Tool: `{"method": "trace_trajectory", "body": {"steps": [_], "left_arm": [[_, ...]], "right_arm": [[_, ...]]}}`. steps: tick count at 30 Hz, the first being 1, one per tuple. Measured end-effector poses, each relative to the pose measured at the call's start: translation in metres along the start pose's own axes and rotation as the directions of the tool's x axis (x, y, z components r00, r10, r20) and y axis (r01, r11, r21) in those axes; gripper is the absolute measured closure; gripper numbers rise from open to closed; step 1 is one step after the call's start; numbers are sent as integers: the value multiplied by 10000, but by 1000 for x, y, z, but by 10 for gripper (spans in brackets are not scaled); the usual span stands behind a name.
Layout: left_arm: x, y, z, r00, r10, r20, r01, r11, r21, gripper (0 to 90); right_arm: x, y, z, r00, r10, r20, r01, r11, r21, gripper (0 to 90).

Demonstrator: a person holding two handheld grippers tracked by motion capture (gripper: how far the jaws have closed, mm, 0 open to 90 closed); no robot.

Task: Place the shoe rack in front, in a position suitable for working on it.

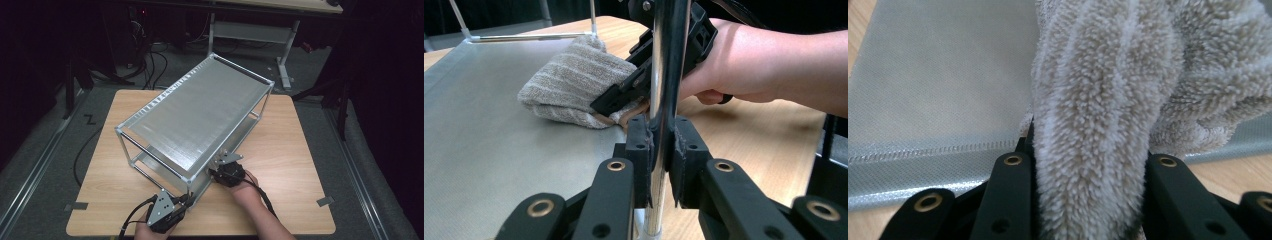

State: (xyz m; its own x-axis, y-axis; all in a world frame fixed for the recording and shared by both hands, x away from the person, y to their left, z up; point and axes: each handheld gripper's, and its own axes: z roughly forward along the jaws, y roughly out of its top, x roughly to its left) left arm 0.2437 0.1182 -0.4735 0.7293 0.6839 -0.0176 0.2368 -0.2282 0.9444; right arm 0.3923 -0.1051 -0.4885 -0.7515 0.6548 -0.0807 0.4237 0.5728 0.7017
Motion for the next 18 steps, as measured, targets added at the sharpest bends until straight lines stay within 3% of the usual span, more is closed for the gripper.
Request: {"method": "trace_trajectory", "body": {"steps": [4,18], "left_arm": [[-3,0,0,9999,67,148,-67,10000,30,800],[-1,1,-1,9994,242,251,-245,9996,112,800]], "right_arm": [[1,-6,-5,9999,-106,61,107,9999,-50,681],[0,-27,-25,9995,266,173,-263,9994,-209,682]]}}
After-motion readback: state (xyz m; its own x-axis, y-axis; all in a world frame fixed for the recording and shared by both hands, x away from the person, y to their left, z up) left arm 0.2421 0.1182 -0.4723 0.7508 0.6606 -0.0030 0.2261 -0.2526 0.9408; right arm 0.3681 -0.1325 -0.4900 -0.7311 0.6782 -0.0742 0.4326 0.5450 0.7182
